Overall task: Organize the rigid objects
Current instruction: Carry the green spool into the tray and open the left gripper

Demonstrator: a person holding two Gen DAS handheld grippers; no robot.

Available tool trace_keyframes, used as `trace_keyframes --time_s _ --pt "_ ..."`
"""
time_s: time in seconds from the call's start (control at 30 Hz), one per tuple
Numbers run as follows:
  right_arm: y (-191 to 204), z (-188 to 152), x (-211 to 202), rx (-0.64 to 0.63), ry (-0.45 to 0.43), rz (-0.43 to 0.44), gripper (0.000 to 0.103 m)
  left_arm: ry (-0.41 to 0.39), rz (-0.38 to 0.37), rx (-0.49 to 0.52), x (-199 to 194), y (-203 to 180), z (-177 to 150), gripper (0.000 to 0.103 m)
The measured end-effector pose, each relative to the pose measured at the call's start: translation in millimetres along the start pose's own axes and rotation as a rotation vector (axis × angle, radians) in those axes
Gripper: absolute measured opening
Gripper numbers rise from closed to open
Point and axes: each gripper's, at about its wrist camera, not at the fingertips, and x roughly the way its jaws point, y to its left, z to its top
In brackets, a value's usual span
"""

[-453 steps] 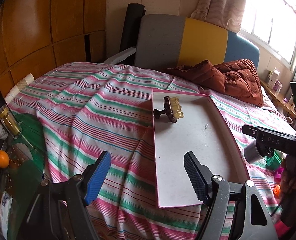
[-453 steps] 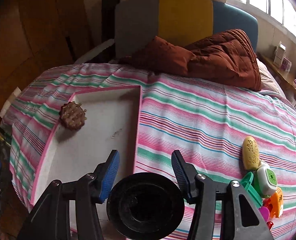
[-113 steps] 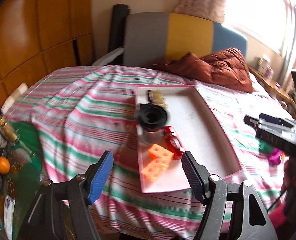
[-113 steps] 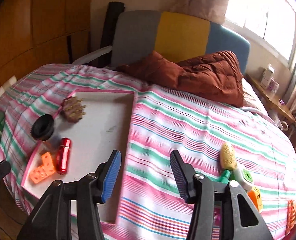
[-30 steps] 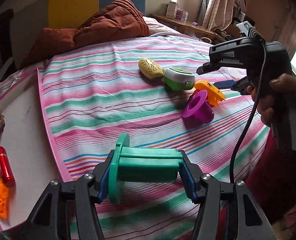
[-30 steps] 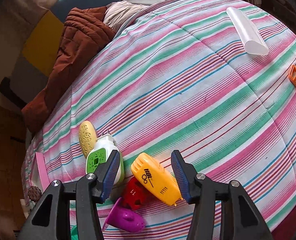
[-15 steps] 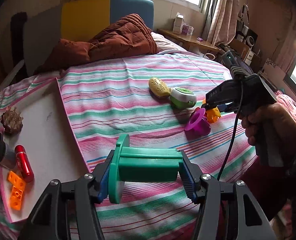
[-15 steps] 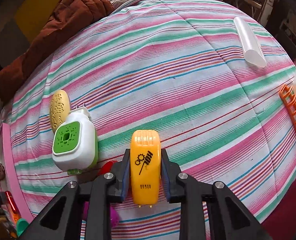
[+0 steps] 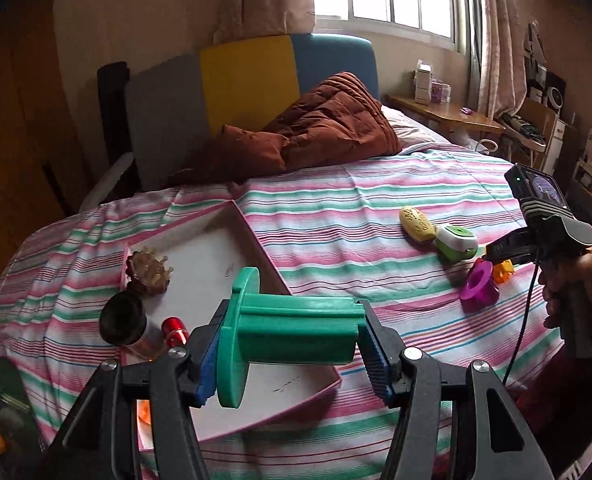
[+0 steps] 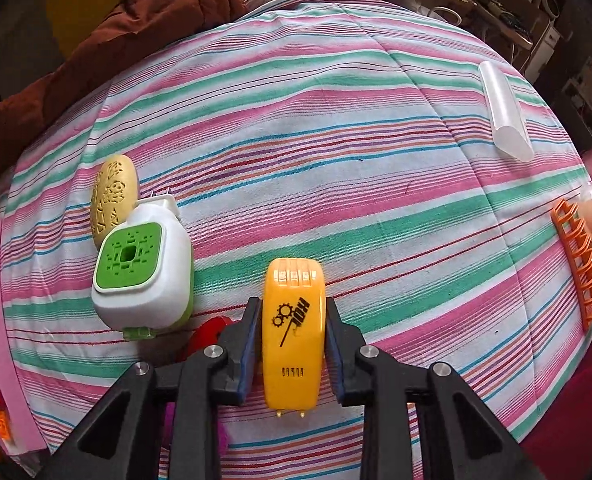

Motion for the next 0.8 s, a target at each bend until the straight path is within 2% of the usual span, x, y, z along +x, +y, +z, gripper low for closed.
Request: trace_keyframes --time_s 0.47,0.8 --pt "7 -1 1 -0.068 -0.031 -0.047 0.026 0.028 0.064 -0.089 3 40 -16 0.060" --pt "12 -3 6 -0.082 -0.037 -0.056 0.026 0.037 0.081 -0.124 4 57 -24 0.060"
